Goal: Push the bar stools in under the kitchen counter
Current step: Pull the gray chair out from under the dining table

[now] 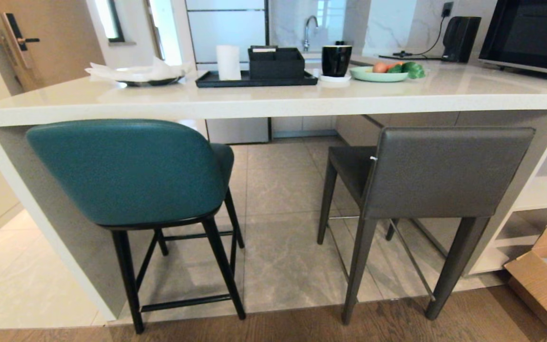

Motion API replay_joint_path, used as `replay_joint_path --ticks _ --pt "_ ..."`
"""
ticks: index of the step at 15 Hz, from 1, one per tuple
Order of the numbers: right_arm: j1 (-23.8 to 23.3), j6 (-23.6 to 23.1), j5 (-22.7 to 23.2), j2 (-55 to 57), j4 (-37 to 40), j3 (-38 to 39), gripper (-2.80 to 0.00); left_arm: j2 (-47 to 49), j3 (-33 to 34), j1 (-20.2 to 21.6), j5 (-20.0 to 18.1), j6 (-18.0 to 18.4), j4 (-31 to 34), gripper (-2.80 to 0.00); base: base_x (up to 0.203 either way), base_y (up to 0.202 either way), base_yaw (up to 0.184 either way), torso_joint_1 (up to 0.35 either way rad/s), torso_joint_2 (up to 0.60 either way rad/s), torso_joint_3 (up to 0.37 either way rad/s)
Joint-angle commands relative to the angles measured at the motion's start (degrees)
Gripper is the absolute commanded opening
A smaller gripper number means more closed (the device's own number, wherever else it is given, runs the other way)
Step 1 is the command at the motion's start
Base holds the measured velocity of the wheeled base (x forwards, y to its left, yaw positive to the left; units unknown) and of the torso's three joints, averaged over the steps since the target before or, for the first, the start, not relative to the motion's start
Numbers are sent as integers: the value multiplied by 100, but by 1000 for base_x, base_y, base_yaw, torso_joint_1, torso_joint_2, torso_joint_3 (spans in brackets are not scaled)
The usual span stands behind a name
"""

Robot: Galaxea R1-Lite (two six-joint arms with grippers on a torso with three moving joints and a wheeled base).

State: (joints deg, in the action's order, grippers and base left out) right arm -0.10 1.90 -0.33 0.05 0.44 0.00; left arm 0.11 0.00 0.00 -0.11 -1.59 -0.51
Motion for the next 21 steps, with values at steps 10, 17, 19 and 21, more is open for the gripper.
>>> replay_joint_path --ticks 10,17,19,21 --pt "1 3 -2 13 0 9 -280 7 0 0 2 -8 -2 -280 7 0 0 0 0 0" --pt "1 3 -2 5 0 9 -280 7 0 0 2 -8 -2 -280 191 0 2 1 2 1" --pt "1 3 -2 13 0 9 -280 7 0 0 2 -8 -2 -280 193 0 2 0 0 2" --pt "1 3 -2 13 0 9 -280 7 0 0 2 -7 -2 -280 185 0 4 1 6 2"
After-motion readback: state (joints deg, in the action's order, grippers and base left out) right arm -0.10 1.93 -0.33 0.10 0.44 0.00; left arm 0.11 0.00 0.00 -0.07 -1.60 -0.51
